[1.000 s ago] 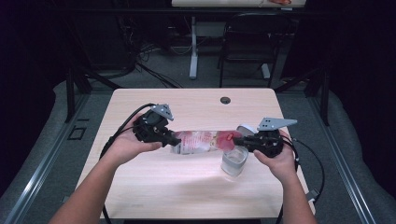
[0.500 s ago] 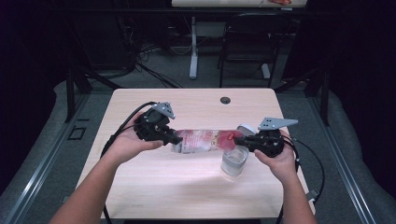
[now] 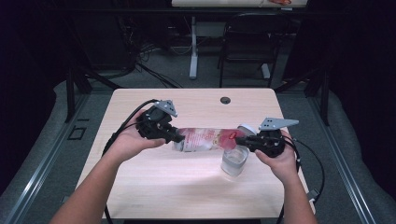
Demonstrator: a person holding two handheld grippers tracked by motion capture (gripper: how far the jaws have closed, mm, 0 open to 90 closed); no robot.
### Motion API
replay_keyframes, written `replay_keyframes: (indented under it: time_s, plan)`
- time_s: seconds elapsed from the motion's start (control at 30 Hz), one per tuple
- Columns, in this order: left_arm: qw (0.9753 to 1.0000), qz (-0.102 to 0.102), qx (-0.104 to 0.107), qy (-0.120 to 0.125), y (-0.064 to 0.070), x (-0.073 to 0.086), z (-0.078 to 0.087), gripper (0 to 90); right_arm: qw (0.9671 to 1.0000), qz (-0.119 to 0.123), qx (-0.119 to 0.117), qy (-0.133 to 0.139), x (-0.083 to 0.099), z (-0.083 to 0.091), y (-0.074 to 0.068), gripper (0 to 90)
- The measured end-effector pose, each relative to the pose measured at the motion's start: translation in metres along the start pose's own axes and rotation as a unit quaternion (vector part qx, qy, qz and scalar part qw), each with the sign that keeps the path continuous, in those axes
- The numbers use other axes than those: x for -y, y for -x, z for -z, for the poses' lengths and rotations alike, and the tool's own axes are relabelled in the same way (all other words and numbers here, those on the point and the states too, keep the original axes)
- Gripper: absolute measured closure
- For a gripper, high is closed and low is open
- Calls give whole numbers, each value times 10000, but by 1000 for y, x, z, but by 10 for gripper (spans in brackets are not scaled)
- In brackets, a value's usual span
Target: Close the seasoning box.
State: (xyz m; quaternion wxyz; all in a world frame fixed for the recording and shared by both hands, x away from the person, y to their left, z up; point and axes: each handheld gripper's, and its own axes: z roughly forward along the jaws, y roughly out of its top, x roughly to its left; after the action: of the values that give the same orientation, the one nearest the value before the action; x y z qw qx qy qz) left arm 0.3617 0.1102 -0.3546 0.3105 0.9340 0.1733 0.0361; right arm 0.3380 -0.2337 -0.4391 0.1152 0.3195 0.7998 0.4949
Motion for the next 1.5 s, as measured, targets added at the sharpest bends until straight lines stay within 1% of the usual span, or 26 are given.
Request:
replay_keyframes:
  time_s: [0.23,0.4,0.7,0.77,0.93,1.5]
  plan:
    - [10000,-60,-6,21,2,-4,1,755,10000,21,92,-1,0,2,-1,862]
    - [10000,-90,10,8,3,-7,1,758,9998,26,171,-71,0,3,-2,869]
    - [9999,-133,29,23,6,-11,0,760,9990,154,377,-208,-1,5,-6,869]
    - [9999,-168,25,23,6,-12,1,760,9986,179,431,-251,-1,5,-7,869]
    - [9999,-155,30,40,7,-14,1,762,9978,264,517,-319,-1,5,-10,869]
    - [9998,-201,64,74,7,-18,1,764,9977,245,556,-293,0,8,-11,869]
